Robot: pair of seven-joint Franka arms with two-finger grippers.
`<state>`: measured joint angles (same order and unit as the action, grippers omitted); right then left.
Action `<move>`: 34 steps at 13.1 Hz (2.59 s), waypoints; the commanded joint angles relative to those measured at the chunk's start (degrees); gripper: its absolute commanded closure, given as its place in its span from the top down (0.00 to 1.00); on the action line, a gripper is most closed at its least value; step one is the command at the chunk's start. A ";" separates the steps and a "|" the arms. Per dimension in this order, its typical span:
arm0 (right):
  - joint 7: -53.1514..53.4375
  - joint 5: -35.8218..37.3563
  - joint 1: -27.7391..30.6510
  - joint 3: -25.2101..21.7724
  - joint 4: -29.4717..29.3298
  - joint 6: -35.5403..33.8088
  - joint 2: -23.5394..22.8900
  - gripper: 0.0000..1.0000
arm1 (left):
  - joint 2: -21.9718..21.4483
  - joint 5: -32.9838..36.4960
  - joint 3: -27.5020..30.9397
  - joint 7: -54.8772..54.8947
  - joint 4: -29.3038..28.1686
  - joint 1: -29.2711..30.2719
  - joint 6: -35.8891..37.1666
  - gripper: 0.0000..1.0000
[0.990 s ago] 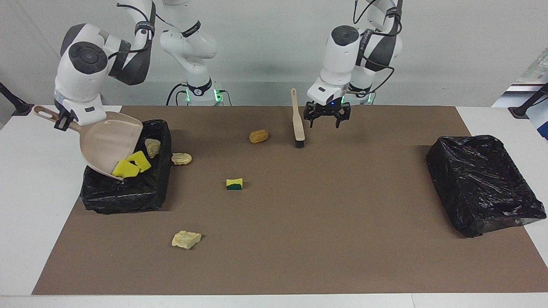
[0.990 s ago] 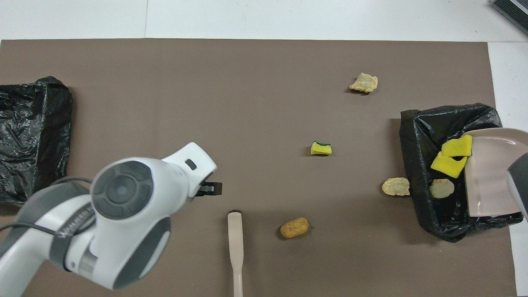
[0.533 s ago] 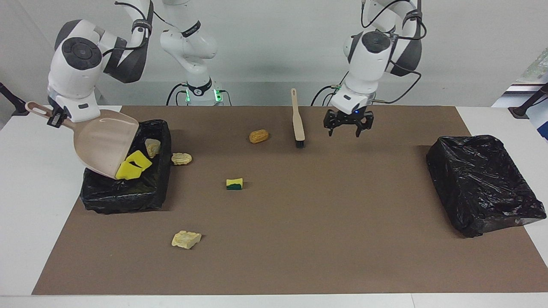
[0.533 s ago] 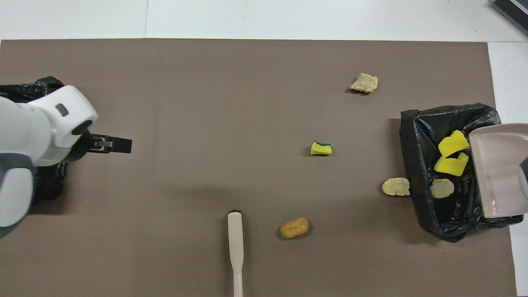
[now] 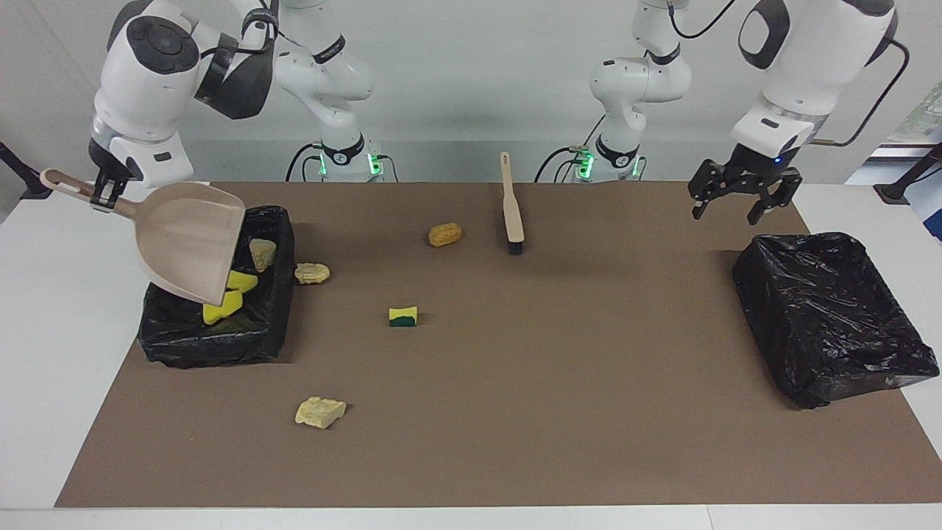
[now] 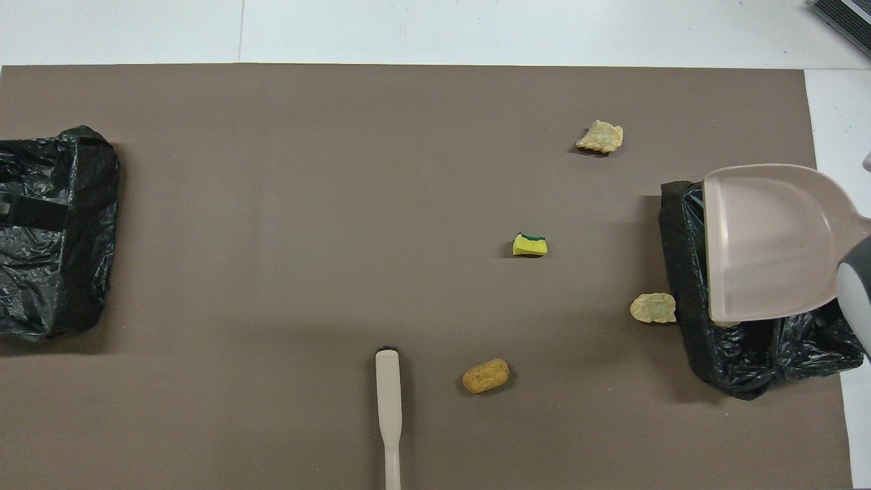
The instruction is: Sweep and dump trash in bin
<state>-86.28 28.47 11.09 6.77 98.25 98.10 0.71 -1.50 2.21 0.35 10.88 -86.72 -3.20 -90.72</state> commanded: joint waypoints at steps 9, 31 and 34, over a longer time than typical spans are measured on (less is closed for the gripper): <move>62.92 -20.54 -16.60 1.49 2.65 0.41 -4.56 0.00 | 2.20 1.22 0.44 0.37 5.07 -0.32 4.24 1.00; 130.40 -21.78 -45.45 1.31 -24.95 14.22 -38.24 1.00 | 2.11 1.22 0.44 0.37 5.16 -0.32 4.24 1.00; 129.88 -22.40 -45.01 1.49 -24.08 12.83 -35.09 1.00 | 2.11 1.22 0.44 0.46 5.16 -0.32 4.24 1.00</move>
<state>42.58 6.36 -34.37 7.86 73.43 112.97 -37.00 0.57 2.48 0.48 10.99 -82.74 -3.22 -87.85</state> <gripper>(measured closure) 0.269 0.000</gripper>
